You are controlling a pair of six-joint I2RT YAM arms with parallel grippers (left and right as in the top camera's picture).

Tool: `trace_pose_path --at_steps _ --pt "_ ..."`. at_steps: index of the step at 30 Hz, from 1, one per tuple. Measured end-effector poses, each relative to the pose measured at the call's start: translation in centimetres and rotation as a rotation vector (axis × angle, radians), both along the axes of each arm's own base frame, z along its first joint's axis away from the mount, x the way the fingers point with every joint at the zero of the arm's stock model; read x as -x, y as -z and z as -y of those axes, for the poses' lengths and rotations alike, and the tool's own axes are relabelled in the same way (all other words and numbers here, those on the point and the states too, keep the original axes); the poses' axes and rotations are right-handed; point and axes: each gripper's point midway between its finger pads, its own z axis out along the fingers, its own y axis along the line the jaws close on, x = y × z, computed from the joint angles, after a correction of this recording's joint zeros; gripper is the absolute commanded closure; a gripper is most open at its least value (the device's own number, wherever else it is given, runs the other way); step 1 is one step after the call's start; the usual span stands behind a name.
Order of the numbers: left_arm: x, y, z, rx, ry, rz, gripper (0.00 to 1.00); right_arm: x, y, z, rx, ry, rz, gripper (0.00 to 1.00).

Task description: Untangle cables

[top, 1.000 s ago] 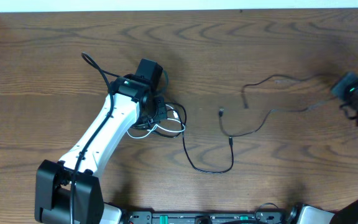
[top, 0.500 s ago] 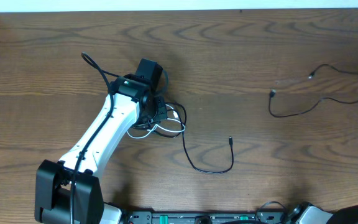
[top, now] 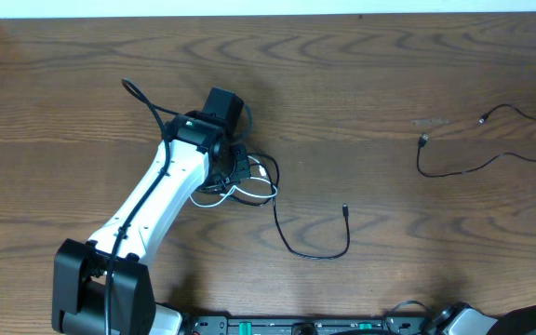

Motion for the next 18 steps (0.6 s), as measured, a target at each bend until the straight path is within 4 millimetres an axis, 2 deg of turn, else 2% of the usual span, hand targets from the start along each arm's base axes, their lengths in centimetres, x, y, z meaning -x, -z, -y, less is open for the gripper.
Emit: trace_pose_path --at_steps 2,4,13,18 --pt "0.0 0.0 0.0 0.0 0.0 0.0 0.92 -0.3 0.0 -0.3 -0.013 -0.018 0.012 0.69" --pt "0.0 0.0 0.0 0.0 0.0 0.0 0.92 -0.7 -0.1 -0.8 -0.029 -0.046 0.028 0.59" --pt "0.0 0.0 0.0 0.0 0.0 0.0 0.92 -2.6 0.0 -3.9 -0.074 -0.212 0.058 0.62" --pt "0.0 0.0 0.0 0.0 0.0 0.0 0.92 -4.7 1.2 -7.5 -0.043 -0.385 0.001 0.52"
